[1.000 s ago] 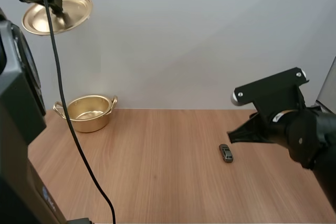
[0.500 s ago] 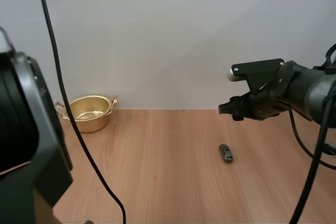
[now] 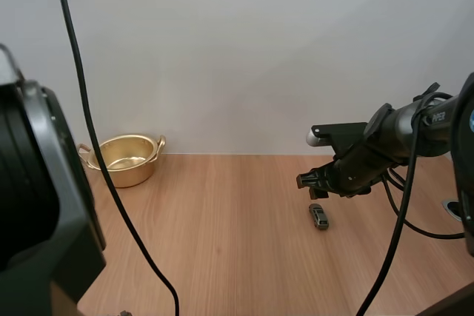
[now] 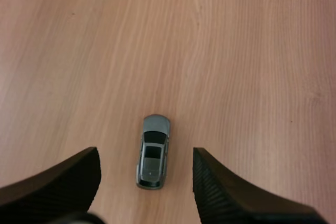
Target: Open the pot, put the car inside, and close it
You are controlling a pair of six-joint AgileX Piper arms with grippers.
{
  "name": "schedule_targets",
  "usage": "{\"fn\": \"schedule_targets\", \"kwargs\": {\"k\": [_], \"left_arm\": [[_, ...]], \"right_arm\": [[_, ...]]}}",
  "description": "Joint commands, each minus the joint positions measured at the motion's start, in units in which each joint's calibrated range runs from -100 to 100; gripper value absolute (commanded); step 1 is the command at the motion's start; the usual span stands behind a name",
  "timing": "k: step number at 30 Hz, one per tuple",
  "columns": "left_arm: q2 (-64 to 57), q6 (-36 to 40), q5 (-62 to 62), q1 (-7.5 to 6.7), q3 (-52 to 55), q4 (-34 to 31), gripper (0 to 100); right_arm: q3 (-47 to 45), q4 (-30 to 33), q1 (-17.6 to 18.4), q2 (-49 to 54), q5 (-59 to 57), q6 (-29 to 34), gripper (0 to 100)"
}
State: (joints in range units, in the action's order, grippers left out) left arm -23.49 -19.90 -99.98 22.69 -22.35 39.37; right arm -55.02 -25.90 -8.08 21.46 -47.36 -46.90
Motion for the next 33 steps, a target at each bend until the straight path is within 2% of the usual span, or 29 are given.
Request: {"fn": "schedule_targets", "kwargs": {"k": [1, 11, 22, 27, 33], "left_arm": [[-0.02, 0.0, -0.02, 0.04, 0.04, 0.01, 0], [-0.02, 0.0, -0.02, 0.04, 0.04, 0.14, 0], [-0.02, 0.0, -0.02, 0.04, 0.04, 0.26, 0], [-0.02, 0.0, -0.02, 0.04, 0.04, 0.68, 0], [-0.02, 0.0, -0.02, 0.04, 0.04, 0.86, 0]], "right_arm": [[0.0, -1.66, 0.02, 0.04, 0.12, -1.34, 82], [0.0, -1.44, 0.02, -3.71, -0.34, -1.56, 82], [0.0, -1.58, 0.02, -10.29, 0.96, -4.93, 82], [0.0, -1.69, 0.02, -12.88, 4.23, -6.8, 77], [0.0, -5.51, 0.02, -15.66, 5.17, -11.27, 76]]}}
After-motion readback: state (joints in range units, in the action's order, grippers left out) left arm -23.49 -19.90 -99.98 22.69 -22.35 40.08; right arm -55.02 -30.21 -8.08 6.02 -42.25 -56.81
